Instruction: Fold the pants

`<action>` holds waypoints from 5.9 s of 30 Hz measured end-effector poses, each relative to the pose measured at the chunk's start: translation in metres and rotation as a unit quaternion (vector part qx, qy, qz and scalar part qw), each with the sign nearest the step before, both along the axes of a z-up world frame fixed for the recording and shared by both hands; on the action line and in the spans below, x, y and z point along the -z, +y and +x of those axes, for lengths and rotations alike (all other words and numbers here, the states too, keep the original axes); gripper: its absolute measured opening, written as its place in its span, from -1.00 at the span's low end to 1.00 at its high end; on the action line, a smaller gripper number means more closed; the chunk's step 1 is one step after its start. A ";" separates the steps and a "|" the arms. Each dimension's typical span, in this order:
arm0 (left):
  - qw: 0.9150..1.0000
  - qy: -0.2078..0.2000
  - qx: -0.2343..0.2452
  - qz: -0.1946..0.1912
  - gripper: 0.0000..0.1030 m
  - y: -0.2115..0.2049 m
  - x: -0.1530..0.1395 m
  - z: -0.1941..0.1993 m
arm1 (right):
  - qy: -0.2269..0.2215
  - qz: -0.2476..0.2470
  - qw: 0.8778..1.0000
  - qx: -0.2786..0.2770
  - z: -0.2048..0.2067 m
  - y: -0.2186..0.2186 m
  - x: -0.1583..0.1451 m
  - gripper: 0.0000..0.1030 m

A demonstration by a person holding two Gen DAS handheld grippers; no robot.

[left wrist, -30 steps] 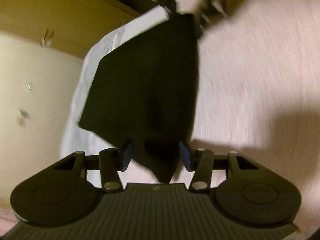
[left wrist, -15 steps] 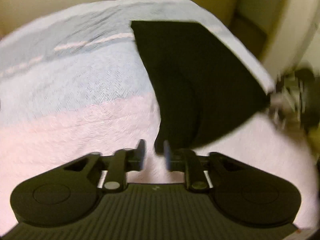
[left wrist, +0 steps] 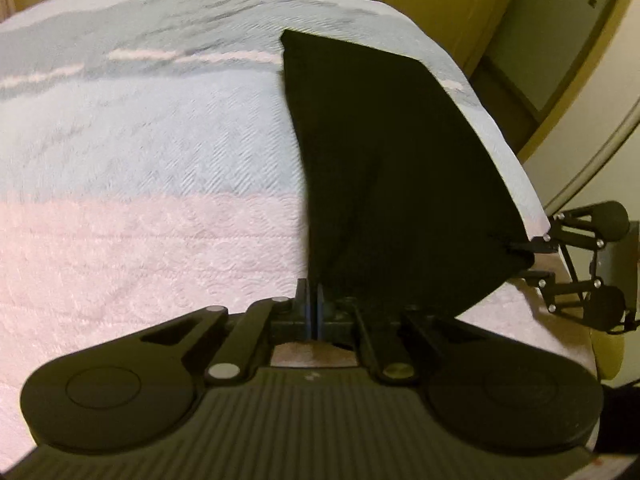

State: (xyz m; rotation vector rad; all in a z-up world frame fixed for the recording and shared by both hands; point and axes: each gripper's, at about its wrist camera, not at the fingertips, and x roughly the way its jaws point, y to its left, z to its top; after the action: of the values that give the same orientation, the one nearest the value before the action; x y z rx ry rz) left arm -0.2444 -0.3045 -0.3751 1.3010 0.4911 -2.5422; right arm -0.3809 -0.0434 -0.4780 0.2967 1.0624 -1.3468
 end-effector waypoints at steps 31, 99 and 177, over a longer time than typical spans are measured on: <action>0.995 0.017 -0.069 0.063 -0.65 -0.006 -0.007 0.039 | 0.002 0.003 1.000 0.001 -0.003 0.001 -0.001 -0.66; 0.996 -0.037 -0.064 -0.055 -0.55 0.056 -0.024 -0.007 | -0.051 0.052 0.997 0.032 -0.066 0.043 -0.070 -0.13; 0.886 -0.228 -0.375 -0.150 -0.66 0.203 -0.023 -0.236 | 0.180 -0.085 0.718 -0.667 -0.233 -0.148 0.021 -0.50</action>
State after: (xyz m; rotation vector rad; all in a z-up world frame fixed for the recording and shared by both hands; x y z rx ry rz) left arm -0.4804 -0.1017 -0.3526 1.2170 0.3743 -1.5436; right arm -0.6143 -0.1911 -0.4990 -0.8171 1.0520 -0.1261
